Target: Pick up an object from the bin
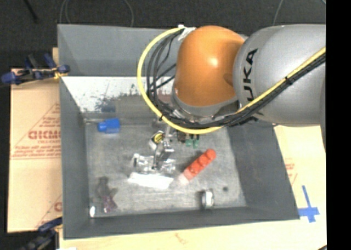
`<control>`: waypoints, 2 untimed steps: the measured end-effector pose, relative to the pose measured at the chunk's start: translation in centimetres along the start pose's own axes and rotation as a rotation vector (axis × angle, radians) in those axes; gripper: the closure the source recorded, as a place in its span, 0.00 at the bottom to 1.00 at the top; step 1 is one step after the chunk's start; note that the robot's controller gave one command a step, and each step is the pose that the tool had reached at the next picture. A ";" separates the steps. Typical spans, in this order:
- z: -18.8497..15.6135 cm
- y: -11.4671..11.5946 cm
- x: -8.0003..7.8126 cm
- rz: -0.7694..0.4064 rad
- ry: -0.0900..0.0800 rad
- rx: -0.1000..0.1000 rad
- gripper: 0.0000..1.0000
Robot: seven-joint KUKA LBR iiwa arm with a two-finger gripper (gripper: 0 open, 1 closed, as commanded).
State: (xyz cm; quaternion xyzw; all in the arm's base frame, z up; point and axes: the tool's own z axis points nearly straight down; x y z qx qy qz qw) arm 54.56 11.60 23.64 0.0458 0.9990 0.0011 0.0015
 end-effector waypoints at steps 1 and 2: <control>10.2 -1.0 0.2 0.224 0.007 0.003 0.00; 15.9 -2.8 -0.3 0.192 0.001 0.002 0.00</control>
Offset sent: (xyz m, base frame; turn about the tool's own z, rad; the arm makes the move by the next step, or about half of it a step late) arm -0.0020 -0.0084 -0.0992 0.2253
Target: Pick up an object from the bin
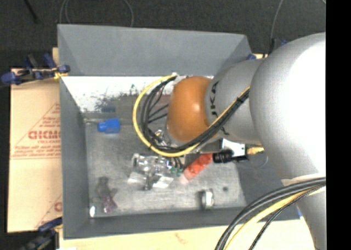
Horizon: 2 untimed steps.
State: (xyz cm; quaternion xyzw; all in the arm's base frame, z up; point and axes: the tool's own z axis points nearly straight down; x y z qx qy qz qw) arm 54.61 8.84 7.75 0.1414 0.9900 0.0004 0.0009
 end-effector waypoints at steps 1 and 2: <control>-0.3 0.1 -0.2 0.001 -0.006 -0.003 1.00; -15.7 -0.9 -2.7 -0.101 -0.008 0.000 1.00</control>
Offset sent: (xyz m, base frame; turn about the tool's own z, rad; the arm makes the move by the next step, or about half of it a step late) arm 0.0000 0.0000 0.0000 0.0000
